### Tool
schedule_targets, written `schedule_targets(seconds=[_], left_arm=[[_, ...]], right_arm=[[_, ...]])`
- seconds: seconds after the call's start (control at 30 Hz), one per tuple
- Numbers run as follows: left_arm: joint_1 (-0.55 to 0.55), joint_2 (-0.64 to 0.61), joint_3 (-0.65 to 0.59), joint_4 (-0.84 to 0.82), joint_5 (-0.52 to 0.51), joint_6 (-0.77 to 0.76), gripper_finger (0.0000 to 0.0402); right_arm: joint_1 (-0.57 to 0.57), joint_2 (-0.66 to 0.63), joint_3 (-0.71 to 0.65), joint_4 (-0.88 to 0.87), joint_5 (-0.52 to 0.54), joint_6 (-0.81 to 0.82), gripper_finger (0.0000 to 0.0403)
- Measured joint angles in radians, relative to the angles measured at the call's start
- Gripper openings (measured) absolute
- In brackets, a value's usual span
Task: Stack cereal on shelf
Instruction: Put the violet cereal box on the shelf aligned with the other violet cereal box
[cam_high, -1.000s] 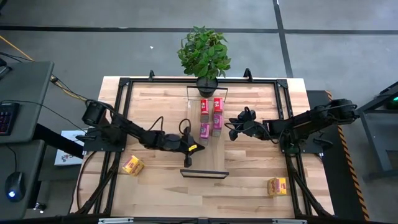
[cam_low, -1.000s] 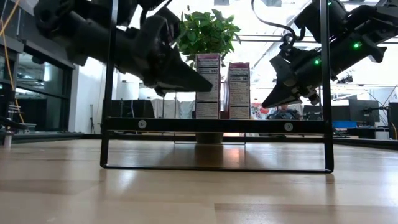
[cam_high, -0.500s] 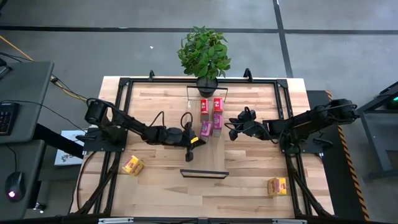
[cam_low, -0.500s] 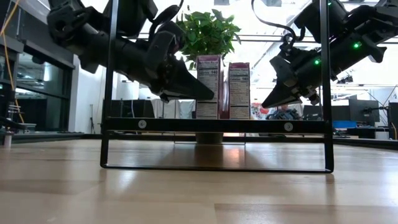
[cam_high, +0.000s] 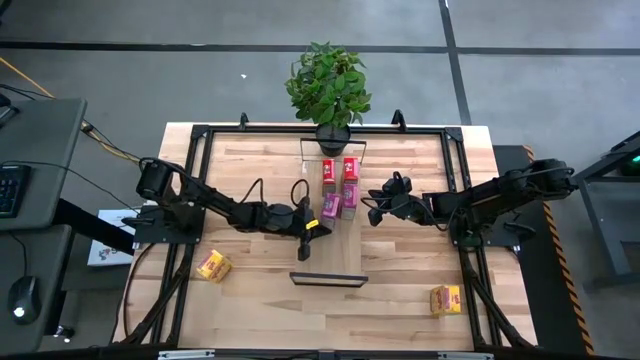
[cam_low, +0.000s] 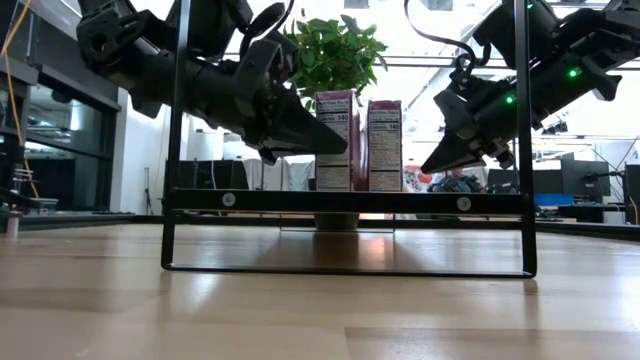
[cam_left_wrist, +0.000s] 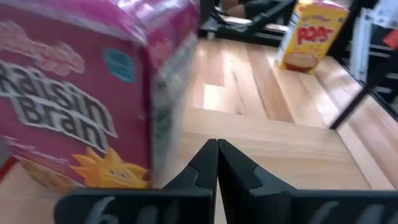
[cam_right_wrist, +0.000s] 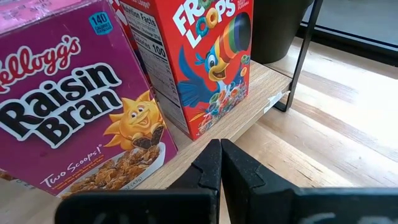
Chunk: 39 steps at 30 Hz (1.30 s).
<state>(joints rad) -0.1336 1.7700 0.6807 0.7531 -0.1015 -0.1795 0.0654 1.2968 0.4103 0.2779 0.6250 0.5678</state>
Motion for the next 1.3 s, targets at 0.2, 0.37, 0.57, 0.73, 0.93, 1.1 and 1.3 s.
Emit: schedule_targets(seconds=[0.2, 0.37, 0.57, 0.73, 0.93, 1.1, 1.3], left_arm=[[-0.047, -0.100, 0.000, -0.228, 0.053, -0.002, 0.0000], [-0.088, -0.173, -0.001, -0.436, -0.257, -0.061, 0.0000], [-0.050, -0.135, 0.001, -0.344, -0.335, -0.073, 0.0000], [-0.019, -0.088, 0.000, -0.288, -0.263, -0.080, 0.0000], [-0.022, -0.080, 0.000, -0.281, -0.241, -0.106, 0.0000], [-0.031, -0.080, 0.000, -0.270, -0.238, -0.115, 0.0000], [-0.032, -0.080, 0.000, -0.234, -0.238, -0.115, 0.0000]], right_arm=[[0.000, 0.000, 0.000, -0.004, 0.000, 0.000, 0.0000], [0.000, 0.000, 0.000, -0.007, 0.000, 0.000, 0.0000], [0.000, 0.000, 0.000, -0.006, 0.013, -0.005, 0.0000], [0.000, 0.000, 0.000, -0.007, 0.011, 0.000, 0.0000], [0.000, 0.000, 0.000, -0.008, 0.012, 0.000, 0.0000], [0.000, 0.000, 0.000, -0.008, 0.014, 0.000, 0.0000], [0.000, 0.000, 0.000, -0.008, 0.014, 0.000, 0.0000]])
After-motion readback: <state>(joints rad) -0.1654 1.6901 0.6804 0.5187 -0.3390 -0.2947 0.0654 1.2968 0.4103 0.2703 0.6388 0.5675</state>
